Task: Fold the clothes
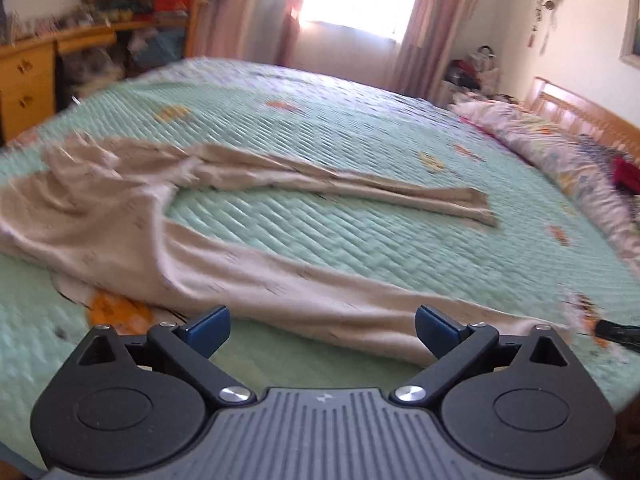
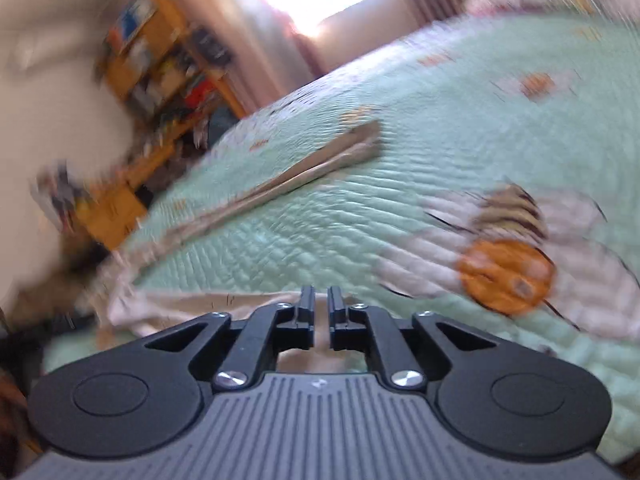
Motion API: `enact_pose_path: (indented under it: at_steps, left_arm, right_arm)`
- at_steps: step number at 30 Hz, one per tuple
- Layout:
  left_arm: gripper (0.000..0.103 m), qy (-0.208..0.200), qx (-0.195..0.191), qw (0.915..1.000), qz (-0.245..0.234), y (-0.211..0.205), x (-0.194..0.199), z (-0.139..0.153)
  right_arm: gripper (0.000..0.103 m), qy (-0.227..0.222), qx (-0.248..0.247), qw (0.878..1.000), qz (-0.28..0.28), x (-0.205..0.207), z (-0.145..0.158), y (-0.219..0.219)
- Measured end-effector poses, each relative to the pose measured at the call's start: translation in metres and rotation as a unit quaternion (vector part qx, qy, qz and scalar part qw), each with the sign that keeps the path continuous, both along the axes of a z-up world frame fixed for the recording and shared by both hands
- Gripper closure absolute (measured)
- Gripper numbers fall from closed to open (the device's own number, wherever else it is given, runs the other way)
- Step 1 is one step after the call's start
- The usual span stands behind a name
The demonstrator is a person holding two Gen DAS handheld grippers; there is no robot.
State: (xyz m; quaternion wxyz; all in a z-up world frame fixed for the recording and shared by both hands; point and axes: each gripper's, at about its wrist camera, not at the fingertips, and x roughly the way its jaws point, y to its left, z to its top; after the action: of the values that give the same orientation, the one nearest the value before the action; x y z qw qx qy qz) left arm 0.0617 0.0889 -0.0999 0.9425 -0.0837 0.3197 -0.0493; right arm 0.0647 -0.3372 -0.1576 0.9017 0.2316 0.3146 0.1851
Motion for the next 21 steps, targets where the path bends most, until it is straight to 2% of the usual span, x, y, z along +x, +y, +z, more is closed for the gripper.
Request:
enact_pose_path:
  at_steps: [3, 5, 7, 8, 9, 12, 17, 20, 21]
  left_arm:
    - [0.014, -0.006, -0.021, 0.9996, 0.018, 0.016, 0.001, 0.003]
    - [0.020, -0.002, -0.020, 0.9995, 0.023, 0.022, 0.002, 0.002]
    - [0.028, 0.005, -0.018, 0.9994, 0.030, 0.029, 0.002, -0.001]
    - [0.031, 0.009, -0.020, 0.9992, 0.034, 0.032, 0.002, -0.003]
    - [0.031, 0.013, -0.021, 0.9989, 0.039, 0.036, 0.002, -0.005]
    - [0.031, 0.019, -0.033, 0.9978, 0.055, 0.047, 0.004, -0.012]
    - [0.031, 0.016, -0.042, 0.9962, 0.075, 0.060, 0.003, -0.012]
    - [0.028, 0.016, -0.044, 0.9953, 0.084, 0.063, 0.005, -0.011]
    - [0.024, 0.017, -0.046, 0.9954, 0.083, 0.062, 0.005, -0.011]
  right_arm:
    - [0.079, -0.015, -0.028, 0.999, 0.038, 0.009, 0.007, 0.038]
    - [0.076, -0.025, -0.047, 0.997, 0.063, 0.015, 0.011, 0.064]
    - [0.062, -0.035, -0.066, 0.993, 0.088, 0.021, 0.015, 0.090]
    - [0.059, -0.040, -0.075, 0.991, 0.101, 0.024, 0.018, 0.103]
    - [0.054, -0.045, -0.084, 0.989, 0.113, 0.027, 0.020, 0.115]
    - [0.054, -0.048, -0.104, 0.985, 0.132, 0.029, 0.022, 0.142]
    - [0.053, -0.053, -0.119, 0.986, 0.106, 0.039, 0.019, 0.146]
    - [0.047, -0.082, -0.166, 0.979, 0.084, 0.052, 0.017, 0.155]
    - [0.039, -0.092, -0.177, 0.976, 0.087, 0.056, 0.017, 0.159]
